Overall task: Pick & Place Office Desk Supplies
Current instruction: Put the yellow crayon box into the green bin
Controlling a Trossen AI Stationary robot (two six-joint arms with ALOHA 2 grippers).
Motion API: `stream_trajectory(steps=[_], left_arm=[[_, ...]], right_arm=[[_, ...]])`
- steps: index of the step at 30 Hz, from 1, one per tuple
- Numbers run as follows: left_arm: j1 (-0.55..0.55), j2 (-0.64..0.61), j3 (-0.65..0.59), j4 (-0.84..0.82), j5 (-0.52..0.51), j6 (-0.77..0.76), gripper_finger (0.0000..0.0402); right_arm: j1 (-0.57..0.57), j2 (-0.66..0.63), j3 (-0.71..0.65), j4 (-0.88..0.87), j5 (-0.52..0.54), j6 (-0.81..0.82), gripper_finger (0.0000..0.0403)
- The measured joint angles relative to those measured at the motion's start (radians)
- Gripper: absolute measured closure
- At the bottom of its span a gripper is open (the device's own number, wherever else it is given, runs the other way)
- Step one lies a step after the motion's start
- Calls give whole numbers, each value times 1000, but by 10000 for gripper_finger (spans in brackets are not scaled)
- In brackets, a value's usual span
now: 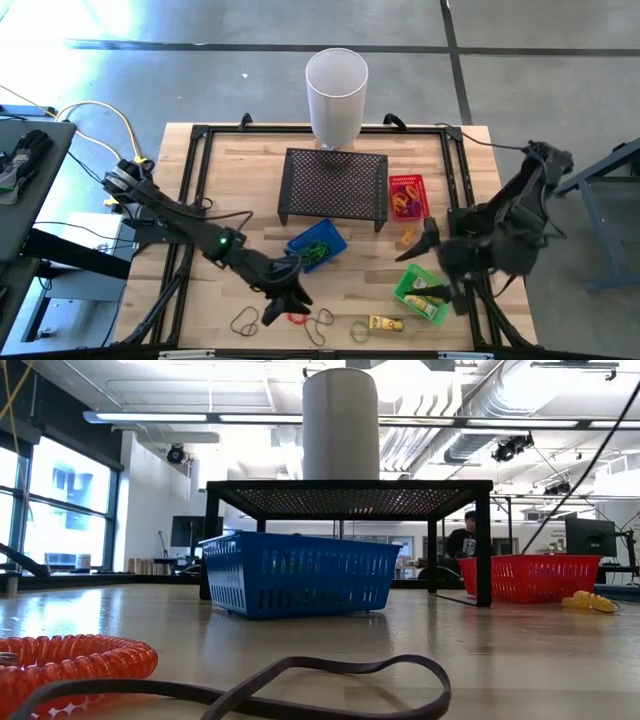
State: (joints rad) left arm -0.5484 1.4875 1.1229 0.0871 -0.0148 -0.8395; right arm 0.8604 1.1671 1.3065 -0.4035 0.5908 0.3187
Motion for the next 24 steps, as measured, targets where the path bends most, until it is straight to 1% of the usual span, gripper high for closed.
stream_trajectory(steps=[2,5,9,11,13,15,18,22,24], left_arm=[[-29,-19,0,14,-65,30,271],[-73,-45,0,37,-195,87,271],[-126,-63,0,48,-387,180,271],[-150,-64,0,43,-476,221,271],[-173,-64,0,14,-569,240,271],[-193,-64,0,-33,-644,234,271],[-216,-64,0,-121,-703,179,271],[-228,-59,0,-189,-698,42,271],[-227,-51,0,-192,-688,-9,271]], right_arm=[[10,68,88,-60,18,-1,110],[11,181,234,-219,18,56,110],[11,317,384,-465,-37,187,110],[11,361,421,-571,-81,284,110],[10,394,423,-662,-140,386,110],[10,426,415,-702,-210,478,110],[11,472,410,-705,-284,544,110],[41,547,410,-631,-286,637,110],[52,586,410,-575,-313,652,110]])
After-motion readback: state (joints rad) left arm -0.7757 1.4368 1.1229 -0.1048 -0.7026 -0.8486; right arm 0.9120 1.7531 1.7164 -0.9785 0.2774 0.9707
